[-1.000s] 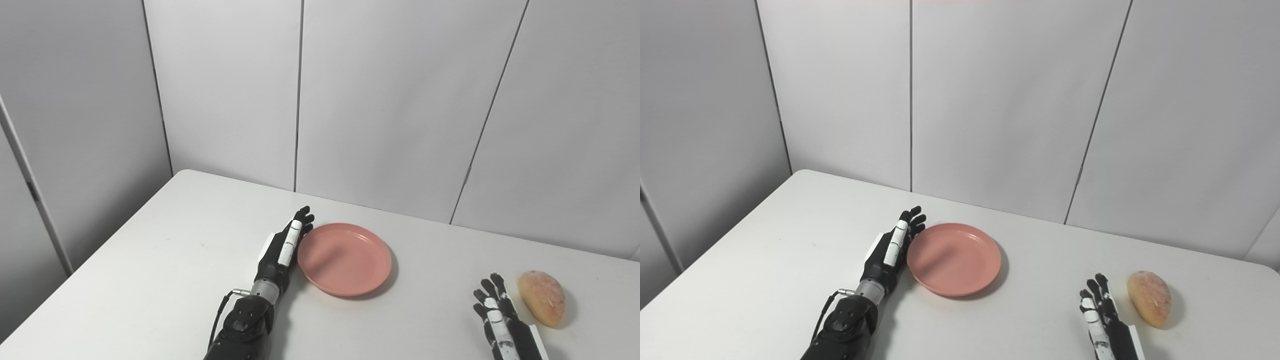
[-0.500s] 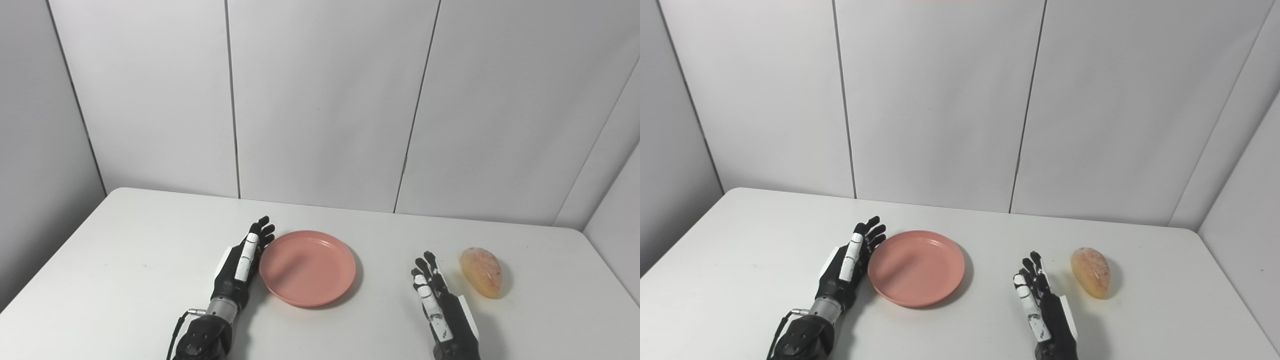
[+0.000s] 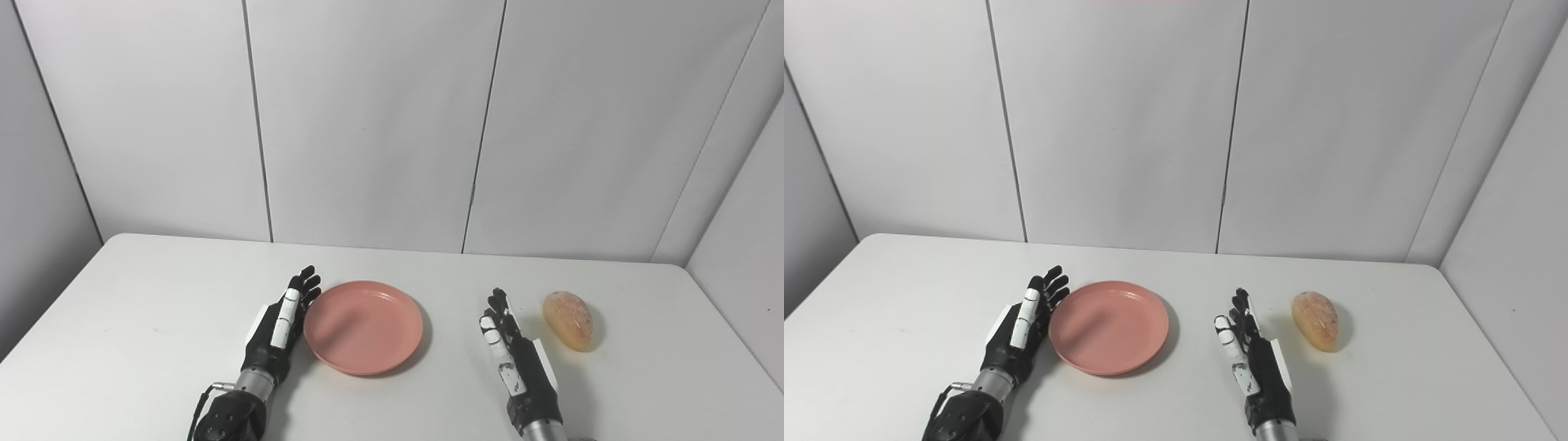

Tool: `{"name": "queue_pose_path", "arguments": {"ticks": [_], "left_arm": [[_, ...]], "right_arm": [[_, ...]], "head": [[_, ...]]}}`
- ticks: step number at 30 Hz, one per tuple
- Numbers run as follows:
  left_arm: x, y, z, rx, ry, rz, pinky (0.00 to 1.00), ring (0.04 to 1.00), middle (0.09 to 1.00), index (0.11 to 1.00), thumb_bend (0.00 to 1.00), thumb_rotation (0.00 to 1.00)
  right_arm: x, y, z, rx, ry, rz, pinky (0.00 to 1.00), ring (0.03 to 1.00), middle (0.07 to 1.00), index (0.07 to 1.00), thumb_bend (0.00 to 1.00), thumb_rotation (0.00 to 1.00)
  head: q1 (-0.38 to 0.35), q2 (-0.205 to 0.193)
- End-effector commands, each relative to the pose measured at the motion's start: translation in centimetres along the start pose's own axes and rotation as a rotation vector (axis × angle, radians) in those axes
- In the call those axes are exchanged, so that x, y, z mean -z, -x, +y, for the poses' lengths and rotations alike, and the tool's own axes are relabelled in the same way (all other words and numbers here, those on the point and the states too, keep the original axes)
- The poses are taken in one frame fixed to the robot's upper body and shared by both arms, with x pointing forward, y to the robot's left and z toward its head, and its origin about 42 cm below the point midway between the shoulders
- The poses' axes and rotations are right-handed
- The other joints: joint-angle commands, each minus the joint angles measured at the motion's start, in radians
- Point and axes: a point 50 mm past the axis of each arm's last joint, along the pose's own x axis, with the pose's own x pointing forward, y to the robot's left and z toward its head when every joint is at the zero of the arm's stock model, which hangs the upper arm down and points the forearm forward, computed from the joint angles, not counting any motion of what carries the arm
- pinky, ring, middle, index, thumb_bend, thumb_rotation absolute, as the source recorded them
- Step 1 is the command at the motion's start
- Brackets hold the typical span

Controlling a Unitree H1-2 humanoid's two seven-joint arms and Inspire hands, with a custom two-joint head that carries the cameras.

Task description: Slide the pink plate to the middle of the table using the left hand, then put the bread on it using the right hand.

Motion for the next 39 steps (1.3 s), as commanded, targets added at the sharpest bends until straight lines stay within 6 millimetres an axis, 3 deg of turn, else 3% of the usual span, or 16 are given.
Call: {"name": "queue_pose_path", "arguments": {"ticks": [1,16,39], "left_arm": [[0.6,0.4,-1.1,0.043,0.013,0.008,0.93,0.947,0.96,0.929,0.76,1.0],[0.9,0.7,-3.6,0.095,0.001,0.001,0.96,0.969,0.99,0.957,0.74,1.0],[0.9,0.5,-5.5,0.066,0.017,-0.037,0.93,0.964,0.975,0.944,0.71,1.0]], "right_arm": [[-2.0,-1.2,0.3,0.001,0.005,-0.109,1.0,1.0,0.994,1.0,0.56,0.86],[-2.1,-1.3,0.4,0.012,0.002,-0.108,1.0,0.984,0.978,1.0,0.57,0.84],[-2.4,-1.6,0.3,0.019,-0.013,-0.109,1.0,0.976,0.974,1.0,0.56,0.83]], "head": [[0.001,0.001],[0.0,-0.001],[-0.044,-0.007]]}}
